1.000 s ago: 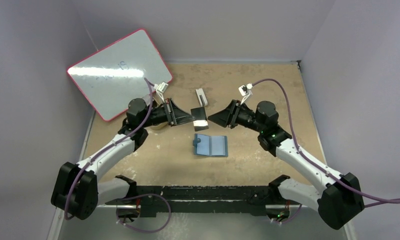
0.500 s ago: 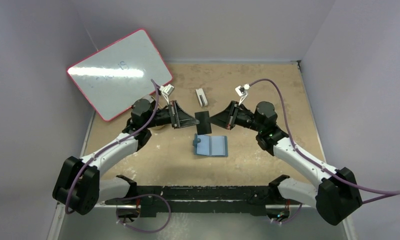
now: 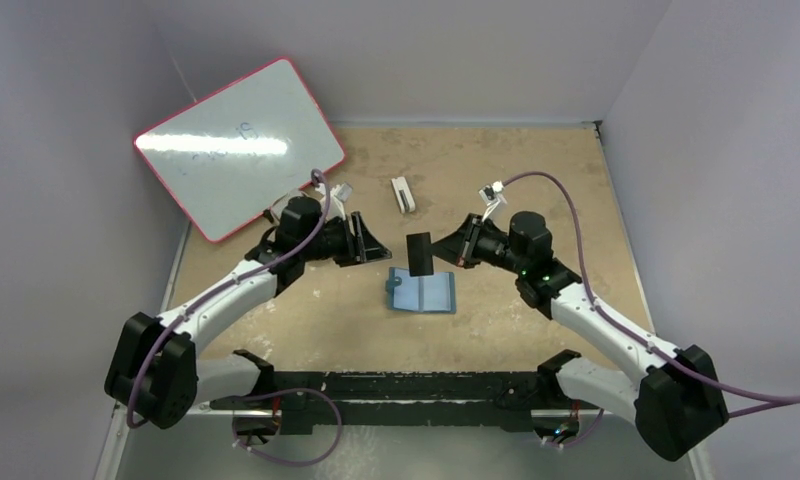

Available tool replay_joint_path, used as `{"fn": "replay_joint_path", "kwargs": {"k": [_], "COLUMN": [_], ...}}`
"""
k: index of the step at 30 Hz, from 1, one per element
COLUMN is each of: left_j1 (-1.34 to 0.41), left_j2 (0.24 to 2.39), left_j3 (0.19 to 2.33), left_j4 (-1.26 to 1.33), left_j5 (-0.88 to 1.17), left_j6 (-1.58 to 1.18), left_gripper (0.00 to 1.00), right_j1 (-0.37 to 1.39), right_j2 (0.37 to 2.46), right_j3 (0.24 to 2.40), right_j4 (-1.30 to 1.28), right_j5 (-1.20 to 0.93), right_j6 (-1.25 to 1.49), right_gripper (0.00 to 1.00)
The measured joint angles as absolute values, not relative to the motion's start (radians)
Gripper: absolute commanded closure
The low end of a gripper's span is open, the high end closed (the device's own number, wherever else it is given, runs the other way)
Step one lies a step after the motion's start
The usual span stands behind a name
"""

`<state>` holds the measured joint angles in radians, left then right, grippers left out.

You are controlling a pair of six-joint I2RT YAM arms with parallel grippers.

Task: Put the credit cards into the card holder
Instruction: Pick up the credit card from the storage box, then insert the credit card into the card holder.

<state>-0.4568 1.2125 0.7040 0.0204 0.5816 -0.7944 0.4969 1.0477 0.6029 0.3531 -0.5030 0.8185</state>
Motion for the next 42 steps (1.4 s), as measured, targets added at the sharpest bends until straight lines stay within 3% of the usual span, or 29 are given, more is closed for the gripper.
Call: {"fn": "replay_joint_path", "kwargs": {"k": [9, 18, 23, 31, 42], "left_j1": [-0.594, -0.612, -0.618, -0.622, -0.624], "left_j2": [1.344, 1.429, 1.443, 1.483, 1.502], "left_j3": [0.679, 0.656, 0.639, 0.624, 0.589], "left_j4": [-0.015, -0.051, -0.017, 0.001, 0.072], "left_j5": [0.381, 0.245, 0.234, 0.236, 0.242], "left_j6": [-0.762, -0.717, -0.714, -0.719, -0.742], "left_gripper": [0.51, 0.53, 0.6, 0.82, 0.96], "right_j1": [0.495, 0.468, 0.443, 0.437, 0.433], "right_j2": [1.131, 1.282, 1.341, 1.434, 1.528], "right_j3": [0.488, 0.408, 0.403, 0.403, 0.39], "right_j4": [0.335, 0.416, 0.484, 0.565, 0.69], "right_j5": [-0.432, -0.409, -0.412, -0.439, -0.493], "right_j6": [0.81, 0.823, 0.823, 0.823, 0.842], "right_gripper": [1.0, 1.0, 1.0, 1.0, 1.0]}}
